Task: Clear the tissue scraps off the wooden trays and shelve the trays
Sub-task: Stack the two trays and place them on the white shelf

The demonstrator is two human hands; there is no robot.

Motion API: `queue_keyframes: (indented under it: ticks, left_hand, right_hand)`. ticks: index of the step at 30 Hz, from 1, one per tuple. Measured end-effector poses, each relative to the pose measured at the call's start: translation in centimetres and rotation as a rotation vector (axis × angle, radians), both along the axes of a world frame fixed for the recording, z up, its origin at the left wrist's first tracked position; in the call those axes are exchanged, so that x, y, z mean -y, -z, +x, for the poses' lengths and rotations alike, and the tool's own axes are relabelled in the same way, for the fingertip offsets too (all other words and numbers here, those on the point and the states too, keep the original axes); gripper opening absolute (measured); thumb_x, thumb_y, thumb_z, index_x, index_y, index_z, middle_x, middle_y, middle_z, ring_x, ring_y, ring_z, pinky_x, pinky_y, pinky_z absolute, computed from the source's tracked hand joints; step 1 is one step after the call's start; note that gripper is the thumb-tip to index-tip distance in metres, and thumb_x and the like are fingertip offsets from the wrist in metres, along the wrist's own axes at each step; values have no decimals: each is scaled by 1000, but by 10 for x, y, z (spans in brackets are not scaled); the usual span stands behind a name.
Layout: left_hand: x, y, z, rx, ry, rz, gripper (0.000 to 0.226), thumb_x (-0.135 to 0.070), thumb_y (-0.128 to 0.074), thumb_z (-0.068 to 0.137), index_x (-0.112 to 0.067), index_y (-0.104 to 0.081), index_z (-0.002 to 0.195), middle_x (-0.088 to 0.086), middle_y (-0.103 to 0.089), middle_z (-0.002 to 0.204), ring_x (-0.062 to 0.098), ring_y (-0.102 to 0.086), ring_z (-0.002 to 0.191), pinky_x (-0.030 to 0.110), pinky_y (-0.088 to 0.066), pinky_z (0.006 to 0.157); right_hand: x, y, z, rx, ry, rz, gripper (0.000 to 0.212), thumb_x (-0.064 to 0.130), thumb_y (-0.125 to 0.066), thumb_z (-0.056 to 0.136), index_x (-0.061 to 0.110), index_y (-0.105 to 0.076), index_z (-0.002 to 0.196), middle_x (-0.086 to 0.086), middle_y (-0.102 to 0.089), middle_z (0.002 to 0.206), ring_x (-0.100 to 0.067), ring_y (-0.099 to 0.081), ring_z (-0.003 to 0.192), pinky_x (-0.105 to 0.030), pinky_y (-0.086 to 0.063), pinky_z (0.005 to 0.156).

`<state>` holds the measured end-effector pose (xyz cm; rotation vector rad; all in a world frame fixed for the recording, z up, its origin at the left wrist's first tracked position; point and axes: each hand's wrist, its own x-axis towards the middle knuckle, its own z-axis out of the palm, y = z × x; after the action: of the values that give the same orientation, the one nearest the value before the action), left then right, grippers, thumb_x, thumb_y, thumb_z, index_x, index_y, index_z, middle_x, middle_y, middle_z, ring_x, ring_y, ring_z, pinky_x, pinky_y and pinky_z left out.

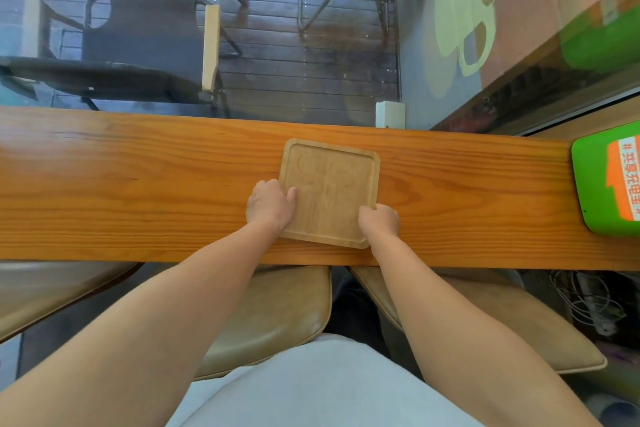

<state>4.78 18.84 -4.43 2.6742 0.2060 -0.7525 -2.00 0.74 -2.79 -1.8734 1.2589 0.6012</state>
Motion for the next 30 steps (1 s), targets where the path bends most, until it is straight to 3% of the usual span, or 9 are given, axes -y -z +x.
queue_keyframes:
  ticks: [4,5,8,11,13,17,20,22,30]
  left_hand:
    - [1,1,7,-133,-336,-117,41,-41,-53,95,-7,-69,79,6,-65,78,25,-63,72,31,-47,57]
    - [1,1,9,-162,-397,-144,41,-42,-54,95,-8,-68,78,4,-64,78,23,-61,71,31,-46,59]
    - [1,4,11,-216,-544,-222,36,-43,-56,94,-14,-67,76,4,-63,86,22,-57,71,32,-46,66]
    - [0,4,10,-239,-649,-283,30,-42,-58,94,-14,-71,91,7,-64,96,25,-57,81,34,-48,72]
    - [0,4,9,-259,-646,-289,37,-42,-57,94,-9,-71,101,9,-66,103,25,-57,84,35,-49,73]
    - [1,0,9,-306,-619,-315,45,-43,-54,96,-3,-64,115,13,-64,116,25,-56,90,36,-47,76]
    - [0,-6,9,-427,-611,-390,61,-47,-50,96,-1,-49,136,16,-56,133,33,-57,115,46,-49,96]
    - [-3,-9,9,-486,-613,-449,62,-46,-47,98,-3,-40,143,17,-52,138,36,-54,122,51,-47,101]
    - [-7,-32,7,-470,-576,-681,48,-35,-49,101,-2,-48,136,14,-62,124,29,-61,110,49,-52,94]
  right_hand:
    - [3,-1,3,16,281,135,27,18,-47,91,3,-58,110,-11,-56,123,-24,-53,88,-37,-46,80]
    - [5,-2,3,13,334,170,30,18,-48,91,5,-57,116,-10,-56,120,-21,-50,84,-36,-43,77]
    - [8,-3,5,2,440,238,43,19,-49,92,5,-49,132,-10,-54,123,-23,-45,93,-37,-40,79]
    - [9,-2,5,3,510,250,39,20,-48,92,5,-53,128,-5,-58,117,-25,-55,96,-38,-49,87]
    - [11,-1,5,4,475,214,38,25,-49,95,6,-54,127,-12,-60,122,-30,-57,103,-43,-50,93]
    - [13,2,5,-20,383,189,50,35,-45,100,4,-41,139,-15,-47,141,-35,-45,127,-44,-40,100]
    - [10,4,2,-46,310,249,61,43,-41,100,7,-28,147,-12,-36,150,-34,-36,135,-46,-33,107]
    - [9,4,-1,-52,273,277,62,45,-37,100,7,-25,148,-11,-34,151,-33,-34,136,-46,-30,109]
    - [20,-22,2,70,214,326,61,41,-40,101,9,-22,149,-10,-34,152,-31,-36,136,-51,-32,111]
